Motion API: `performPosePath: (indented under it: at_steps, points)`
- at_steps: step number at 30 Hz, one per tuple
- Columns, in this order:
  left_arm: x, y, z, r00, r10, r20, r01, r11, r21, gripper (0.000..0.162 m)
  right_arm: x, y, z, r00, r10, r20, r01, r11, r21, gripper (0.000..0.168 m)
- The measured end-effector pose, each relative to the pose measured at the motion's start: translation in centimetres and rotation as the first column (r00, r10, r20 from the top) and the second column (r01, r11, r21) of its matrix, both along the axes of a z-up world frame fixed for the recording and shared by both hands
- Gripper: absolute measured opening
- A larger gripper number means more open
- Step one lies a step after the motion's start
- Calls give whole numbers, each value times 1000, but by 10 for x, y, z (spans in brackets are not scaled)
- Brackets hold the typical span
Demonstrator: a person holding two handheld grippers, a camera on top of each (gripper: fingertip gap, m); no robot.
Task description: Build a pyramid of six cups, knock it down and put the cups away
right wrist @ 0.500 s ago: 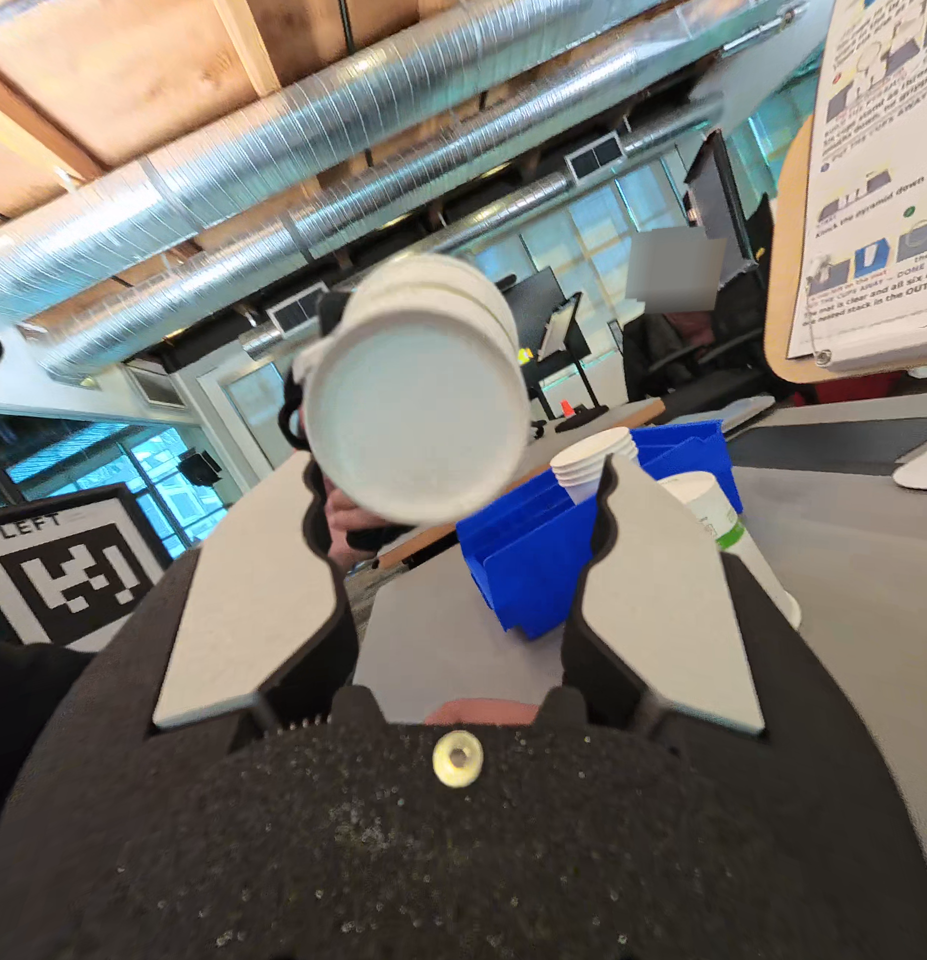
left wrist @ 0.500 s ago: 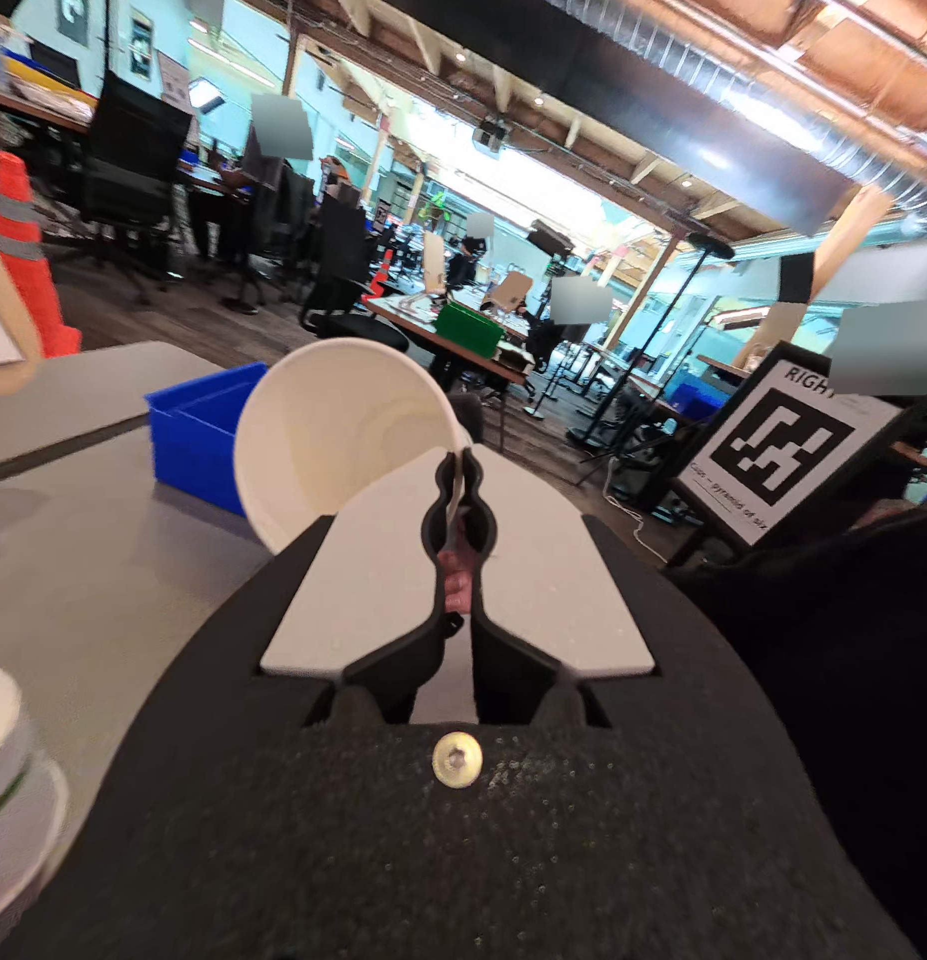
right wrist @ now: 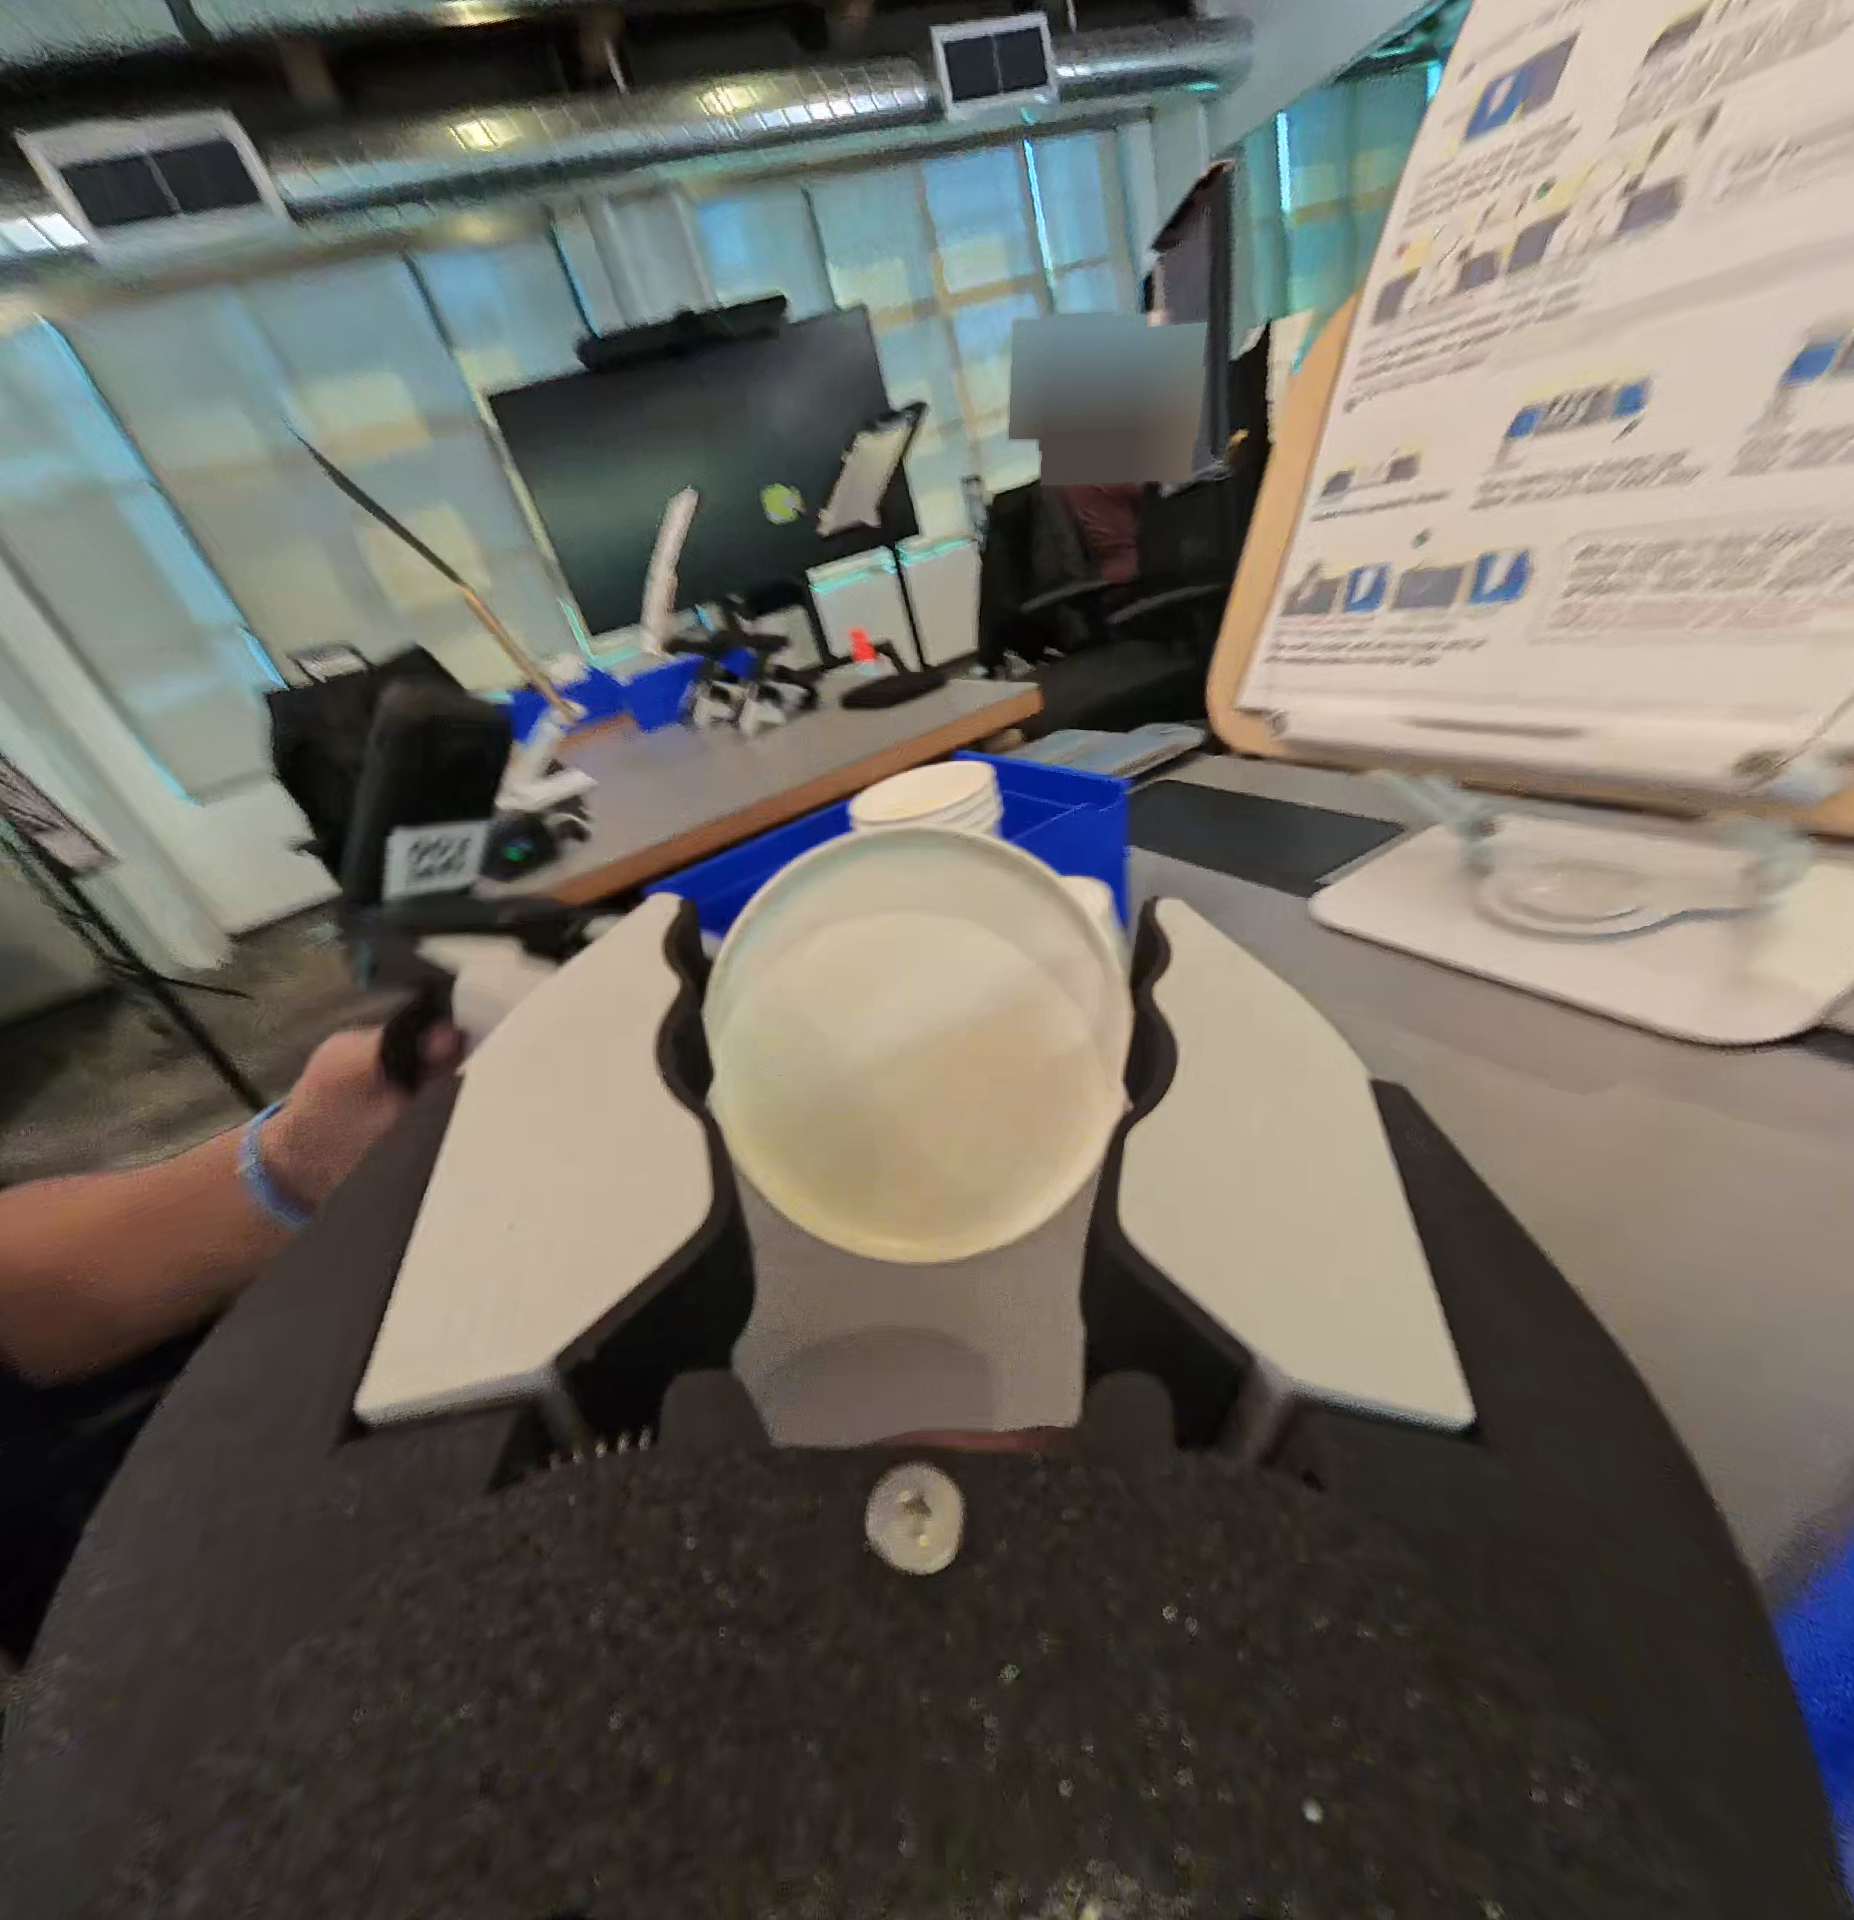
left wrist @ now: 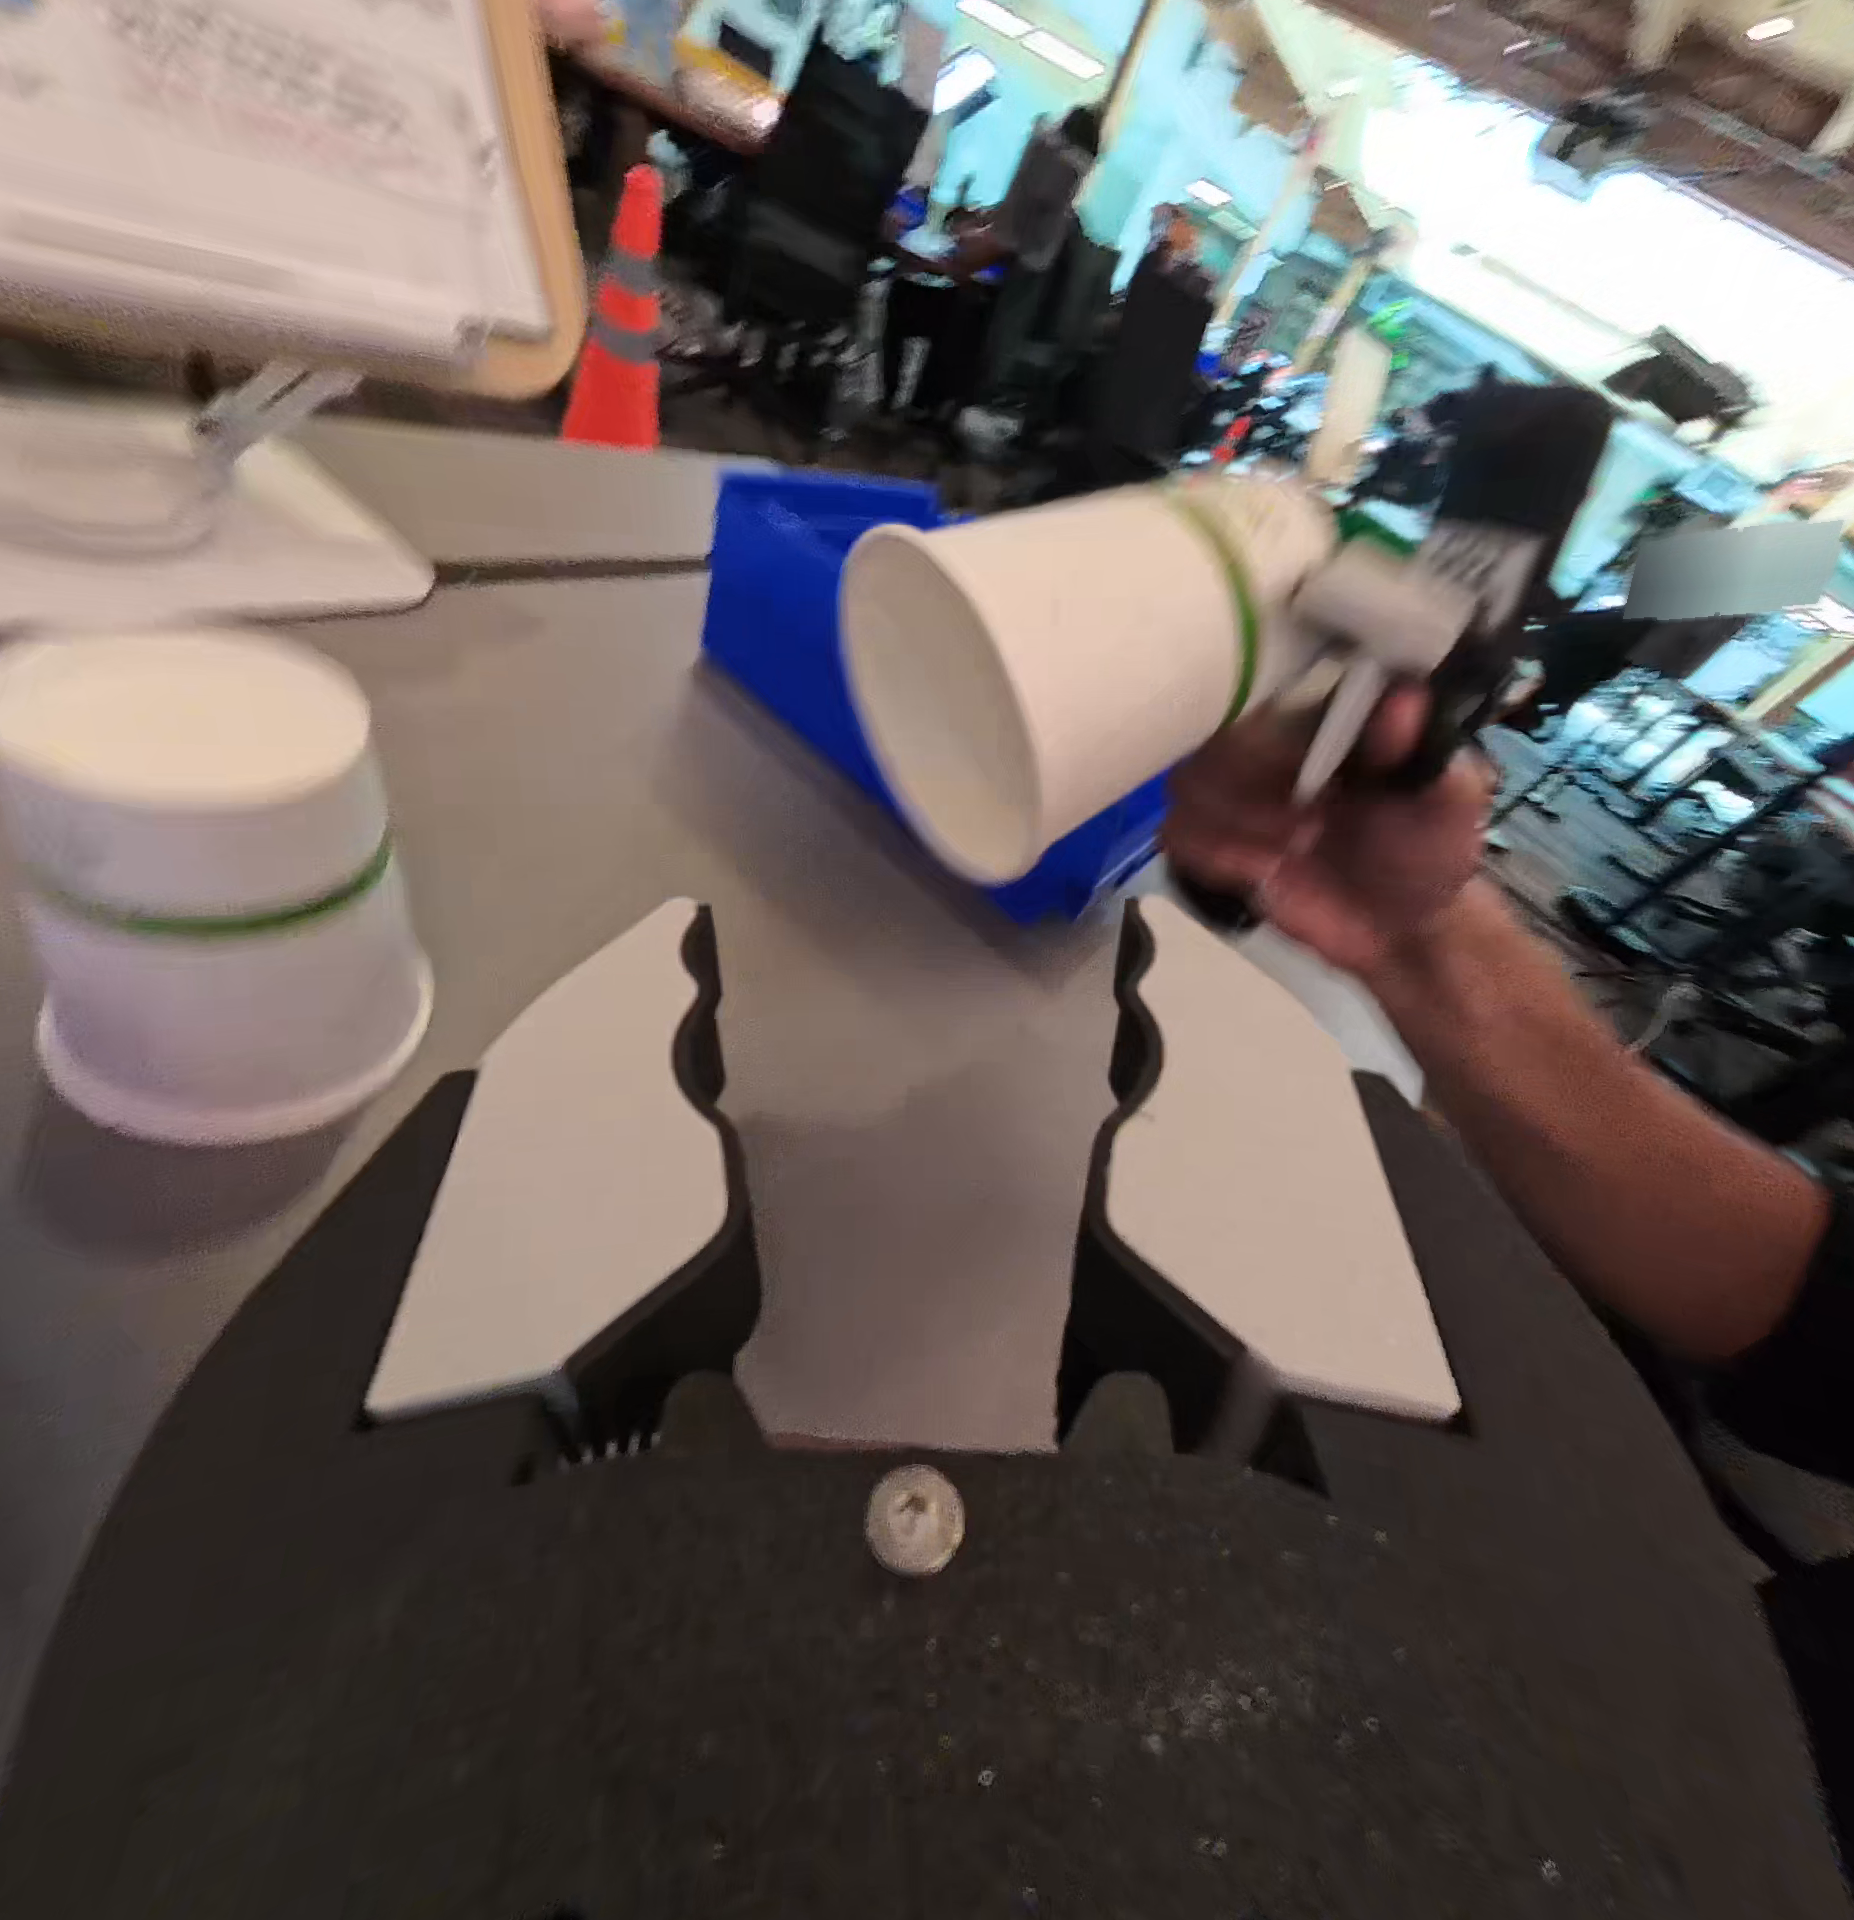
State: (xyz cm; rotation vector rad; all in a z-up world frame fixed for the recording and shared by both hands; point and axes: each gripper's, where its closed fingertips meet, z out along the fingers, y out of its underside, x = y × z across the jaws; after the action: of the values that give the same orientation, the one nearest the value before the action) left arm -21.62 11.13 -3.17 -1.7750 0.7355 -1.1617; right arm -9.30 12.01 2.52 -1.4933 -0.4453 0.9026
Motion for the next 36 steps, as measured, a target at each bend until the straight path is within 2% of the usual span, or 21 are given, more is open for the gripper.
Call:
performPosePath:
  at_steps: [2,3,4,7,9,10,14,17,21,26,31,33,36]
  points:
    - [-14,-12,-37,995,82,-47,-83,996,-20,69,10,12,23,992,-59,113,56,998,27,72]
    - [-19,-18,-51,993,110,-50,-111,993,-29,68,11,18,31,978,-67,200,60,997,40,43]
    - [-19,-26,-63,992,105,-64,-108,993,-50,67,7,25,36,950,-48,309,34,998,49,0]
    - [-15,-39,-77,992,64,-108,-71,996,-62,64,-16,60,36,874,8,487,-20,1000,19,0]
    - [-12,-40,-83,983,33,-180,-36,999,-14,63,-24,76,28,845,67,530,-33,997,-73,8]
    - [-13,-38,-88,975,46,-217,-46,999,8,64,-28,77,25,841,99,531,-48,993,-110,14]
    - [-11,-48,-101,962,-16,-272,17,1000,1,64,-34,71,9,804,87,589,-48,995,-82,13]
    - [-9,-51,-106,952,-41,-304,47,999,11,61,-38,69,-6,812,87,577,-44,995,-88,18]
    - [-6,-53,-105,953,-56,-299,61,998,7,60,-38,74,-39,770,66,634,3,994,-107,35]
    - [-7,-50,-108,947,-40,-317,46,999,10,58,-31,95,-77,667,36,744,79,990,-119,58]
    - [-8,-48,-111,942,-35,-335,43,999,16,58,-26,122,-97,536,-12,844,143,987,-77,66]
    - [-9,-48,-114,936,-41,-350,49,999,13,58,-27,130,-101,534,-21,845,166,983,-80,67]
    - [-10,-48,-114,936,-40,-349,48,999,15,58,-27,143,-105,585,-68,808,230,969,-85,68]
